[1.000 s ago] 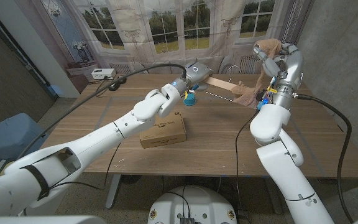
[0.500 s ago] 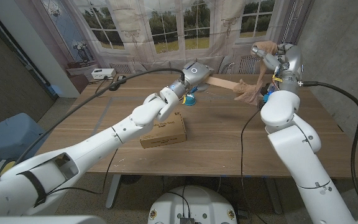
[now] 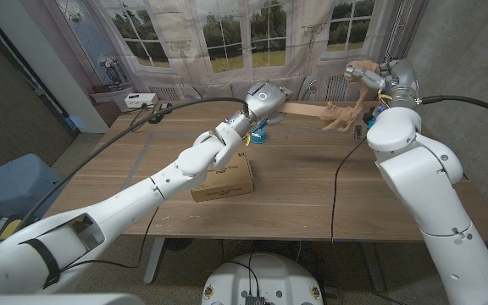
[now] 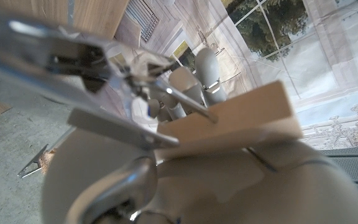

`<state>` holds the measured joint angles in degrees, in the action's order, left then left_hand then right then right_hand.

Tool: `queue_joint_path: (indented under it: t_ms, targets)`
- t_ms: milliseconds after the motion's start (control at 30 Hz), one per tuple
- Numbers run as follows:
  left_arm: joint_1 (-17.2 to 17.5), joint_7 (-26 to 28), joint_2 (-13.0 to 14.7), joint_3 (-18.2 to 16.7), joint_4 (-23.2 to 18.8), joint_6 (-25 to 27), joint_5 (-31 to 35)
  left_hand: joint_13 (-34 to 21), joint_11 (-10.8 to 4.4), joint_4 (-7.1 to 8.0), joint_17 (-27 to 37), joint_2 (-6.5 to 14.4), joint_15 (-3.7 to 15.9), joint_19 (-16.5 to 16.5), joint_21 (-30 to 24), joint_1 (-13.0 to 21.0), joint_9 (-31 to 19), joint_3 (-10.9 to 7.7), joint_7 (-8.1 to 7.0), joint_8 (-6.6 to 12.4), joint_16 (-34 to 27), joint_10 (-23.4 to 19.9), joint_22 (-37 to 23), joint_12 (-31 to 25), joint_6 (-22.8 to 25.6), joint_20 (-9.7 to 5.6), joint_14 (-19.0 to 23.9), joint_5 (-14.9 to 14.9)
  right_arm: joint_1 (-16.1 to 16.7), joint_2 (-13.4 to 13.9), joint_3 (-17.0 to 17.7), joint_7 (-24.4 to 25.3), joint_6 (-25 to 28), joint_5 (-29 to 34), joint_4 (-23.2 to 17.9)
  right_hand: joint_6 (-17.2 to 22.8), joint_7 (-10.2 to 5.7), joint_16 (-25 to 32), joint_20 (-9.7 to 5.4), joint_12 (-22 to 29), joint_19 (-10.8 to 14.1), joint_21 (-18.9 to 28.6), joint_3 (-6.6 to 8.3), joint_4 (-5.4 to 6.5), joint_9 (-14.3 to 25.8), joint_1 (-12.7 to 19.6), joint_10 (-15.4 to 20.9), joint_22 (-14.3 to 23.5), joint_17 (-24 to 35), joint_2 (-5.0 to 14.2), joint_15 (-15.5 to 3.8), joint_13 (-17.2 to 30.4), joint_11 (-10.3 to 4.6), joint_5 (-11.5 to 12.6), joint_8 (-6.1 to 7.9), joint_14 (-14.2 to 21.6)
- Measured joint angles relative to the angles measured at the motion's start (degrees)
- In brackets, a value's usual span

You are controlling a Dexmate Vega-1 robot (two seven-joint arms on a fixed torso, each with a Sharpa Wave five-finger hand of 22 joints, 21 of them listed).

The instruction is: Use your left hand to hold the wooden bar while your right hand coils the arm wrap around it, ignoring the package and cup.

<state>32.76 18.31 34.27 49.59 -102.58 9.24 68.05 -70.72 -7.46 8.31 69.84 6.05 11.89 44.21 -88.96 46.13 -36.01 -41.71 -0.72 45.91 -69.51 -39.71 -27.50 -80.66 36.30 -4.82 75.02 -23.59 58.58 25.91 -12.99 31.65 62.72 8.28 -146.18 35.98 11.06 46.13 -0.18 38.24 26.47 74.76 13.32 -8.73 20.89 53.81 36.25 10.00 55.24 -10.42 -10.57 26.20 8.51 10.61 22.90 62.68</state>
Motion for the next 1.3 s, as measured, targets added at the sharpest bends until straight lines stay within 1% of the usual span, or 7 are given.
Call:
queue_joint_path:
  t_ms: [467, 667, 733, 867, 1067, 1233, 1300]
  targets:
    - [0.9, 3.4, 0.4, -0.6, 0.2, -0.9, -0.2, 0.0, -0.21, 0.16, -0.6, 0.3, -0.13, 0.0, 0.0, -0.6, 0.2, 0.18, -0.30, 0.02, 0.0, 0.4, 0.4, -1.0, -0.3, 0.00, -0.3, -0.1, -8.6, 4.9, -2.2, 0.1, 11.8, -6.9, 0.9, 0.3, -0.12, 0.3, -0.17, -0.3, -0.2, 0.0, 0.00, 0.00, -1.2, 0.0, 0.0, 0.0, -0.2, 0.01, 0.31, 0.2, -0.01, 0.0, -0.90, -0.3]
    - [1.2, 3.9, 0.5, -0.8, 0.1, -0.9, -0.1, 0.0, -0.12, 0.15, -0.6, 0.3, -0.13, 0.0, 0.0, -0.6, 0.6, 0.18, -0.35, 0.01, 0.0, 0.5, 0.7, -1.6, -0.5, 0.00, -0.3, -0.4, -12.1, 8.5, -3.2, 0.2, 14.5, -10.8, 1.6, 0.3, -0.12, 0.3, -1.24, -1.6, -1.2, -0.8, 0.00, 0.00, -2.8, -0.7, 0.0, -0.1, -0.3, 0.67, 0.23, 0.8, -0.01, 0.0, -2.78, -0.4]
    - [1.2, 4.0, 0.5, -0.9, 0.0, -0.9, -0.1, 0.1, -0.12, 0.15, -0.6, 0.3, -0.13, 0.0, 0.0, -0.6, 0.7, 0.18, -0.44, 0.01, 0.0, 0.5, 0.7, -1.8, -0.4, 0.00, -0.3, -0.4, -12.7, 9.3, -3.3, 0.9, 15.0, -12.8, 1.7, 0.3, -0.11, 0.2, -1.67, -2.1, -1.7, -0.9, 1.01, -0.97, -3.3, -0.7, 0.0, -0.1, -0.3, 0.67, 0.43, 0.9, -0.01, -0.1, -3.47, -0.6]
    - [1.3, 4.2, 0.5, -0.9, 0.0, -0.9, -0.1, 0.1, -0.22, 0.15, -0.6, 0.3, -0.13, 0.0, 0.0, -0.6, 0.7, 0.18, -0.57, 0.00, 0.3, 0.6, 0.7, -2.0, -0.3, 0.00, -0.3, -0.4, -16.9, 14.4, -4.7, 4.2, 15.7, -18.2, 3.2, 1.1, -0.14, -0.4, -2.35, -3.1, -2.4, -1.7, 1.21, -1.15, -4.3, -0.7, 0.0, -0.1, -0.3, 0.67, 0.84, 0.8, -0.01, -0.1, -4.65, -1.0]
    - [1.3, 4.5, 0.5, -1.0, 0.0, -0.9, -0.1, 0.0, -0.40, 0.15, -0.6, 0.3, -0.13, 0.0, 0.0, -0.6, 1.0, 0.18, -0.64, -0.05, 0.3, 0.8, 0.7, -2.4, -0.4, 0.00, -0.3, -0.6, -24.8, 22.8, -9.1, 12.5, 16.5, -28.2, 6.0, 2.6, -0.22, -5.4, -2.42, -6.7, -3.7, -3.2, 1.79, -1.29, -7.0, -0.7, 0.7, -0.4, -2.9, 0.67, 3.41, -1.7, -0.01, -0.1, -9.36, -3.6]
    - [1.3, 4.7, 0.5, -1.0, 0.0, -1.0, -0.2, 0.0, -0.32, 0.14, -0.6, 0.3, -0.13, 0.0, 0.0, -0.6, 1.2, 0.19, -0.73, -0.09, 0.3, 0.9, 0.7, -2.9, -0.5, 0.00, -0.3, -0.6, -32.5, 28.9, -13.8, 20.7, 16.8, -37.6, 7.9, 3.5, -0.20, -12.3, -1.61, -11.3, -4.5, -5.0, 0.31, 0.20, -9.0, -0.7, 2.5, -0.4, -9.6, 0.68, 5.53, -4.3, -0.03, -0.5, -11.99, -5.9]
    - [1.4, 4.8, 0.5, -1.1, 0.0, -1.1, -0.2, 0.0, -0.32, 0.14, -0.7, 0.3, -0.13, 0.0, 0.0, -0.6, 1.2, 0.19, -0.73, -0.09, 0.3, 0.9, 0.7, -3.2, -0.5, 0.00, -0.3, -0.6, -35.6, 30.8, -16.0, 23.2, 16.9, -41.5, 8.7, 2.6, -0.99, -15.7, -0.77, -14.2, -5.4, -6.2, -0.59, 1.10, -9.6, -3.1, 3.2, -0.4, -13.2, 3.10, 7.03, -5.7, -0.14, -0.5, -12.46, -7.4]
